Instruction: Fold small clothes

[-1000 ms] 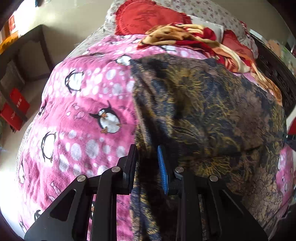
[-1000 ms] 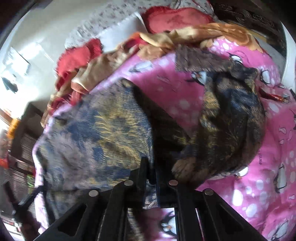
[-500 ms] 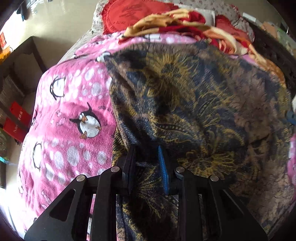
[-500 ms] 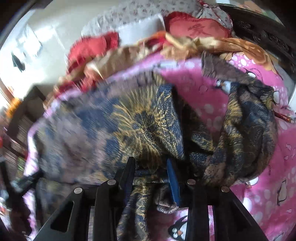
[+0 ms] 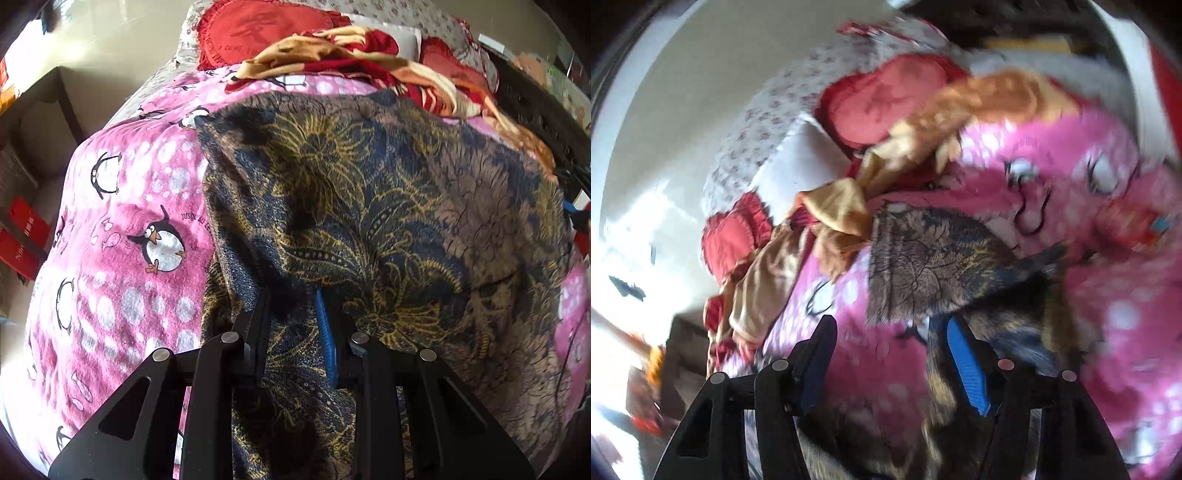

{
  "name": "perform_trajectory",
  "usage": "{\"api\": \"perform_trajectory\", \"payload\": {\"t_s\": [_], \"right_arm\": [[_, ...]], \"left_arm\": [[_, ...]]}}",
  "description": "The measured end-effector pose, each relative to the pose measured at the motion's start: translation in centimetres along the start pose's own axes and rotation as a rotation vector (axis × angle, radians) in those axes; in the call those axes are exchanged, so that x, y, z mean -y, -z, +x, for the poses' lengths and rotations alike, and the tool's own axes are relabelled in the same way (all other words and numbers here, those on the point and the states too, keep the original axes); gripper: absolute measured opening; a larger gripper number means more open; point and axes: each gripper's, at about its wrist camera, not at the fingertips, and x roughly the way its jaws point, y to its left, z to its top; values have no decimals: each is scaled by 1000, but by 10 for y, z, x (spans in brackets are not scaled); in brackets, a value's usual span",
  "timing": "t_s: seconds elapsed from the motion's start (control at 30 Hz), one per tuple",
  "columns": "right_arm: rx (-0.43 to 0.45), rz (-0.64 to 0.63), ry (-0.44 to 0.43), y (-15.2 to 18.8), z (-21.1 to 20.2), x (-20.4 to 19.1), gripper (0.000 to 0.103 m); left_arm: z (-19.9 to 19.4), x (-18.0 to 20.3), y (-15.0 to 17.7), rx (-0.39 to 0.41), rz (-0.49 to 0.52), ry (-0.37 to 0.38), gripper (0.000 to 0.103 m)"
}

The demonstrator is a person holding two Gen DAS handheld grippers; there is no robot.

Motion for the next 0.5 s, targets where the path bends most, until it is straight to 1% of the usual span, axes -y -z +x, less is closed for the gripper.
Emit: {"api": "perform_trajectory", "payload": {"t_s": [0.03,0.07,0.1,0.13,0.17,0.2,0.23,0.33,0.37,0.4,0.43,0.5], "right_arm": [[1,45,10,-3,11,4,59],[26,75,0,-5,16,8,57],[64,81,-8,-8,17,10,46],[92,65,1,-10,16,9,19],[94,44,15,-12,14,8,7],[91,14,35,-14,11,6,2],[102,-3,29,-16,4,5,2],[169,-112,-46,-20,-48,-9,2],[187,-169,-92,-19,-75,-19,2],[201,-209,-119,-18,-94,-27,2],[225,-270,-157,-16,-122,-40,2],[241,-358,-232,-8,-164,-61,2]], "left_arm": [[2,0,0,-4,-3,0,23],[2,-1,0,-5,-7,2,23],[3,-2,0,-8,-12,4,23],[3,-3,0,-10,-15,6,23],[2,-5,1,-10,-16,8,23],[1,-5,0,-6,-16,7,23],[0,-7,0,-1,-17,7,23],[-6,-11,2,10,-31,9,23],[-8,-12,2,15,-37,8,23],[-11,-14,2,19,-43,8,23],[-14,-15,3,24,-48,10,23],[-21,-18,4,35,-65,20,23]]}}
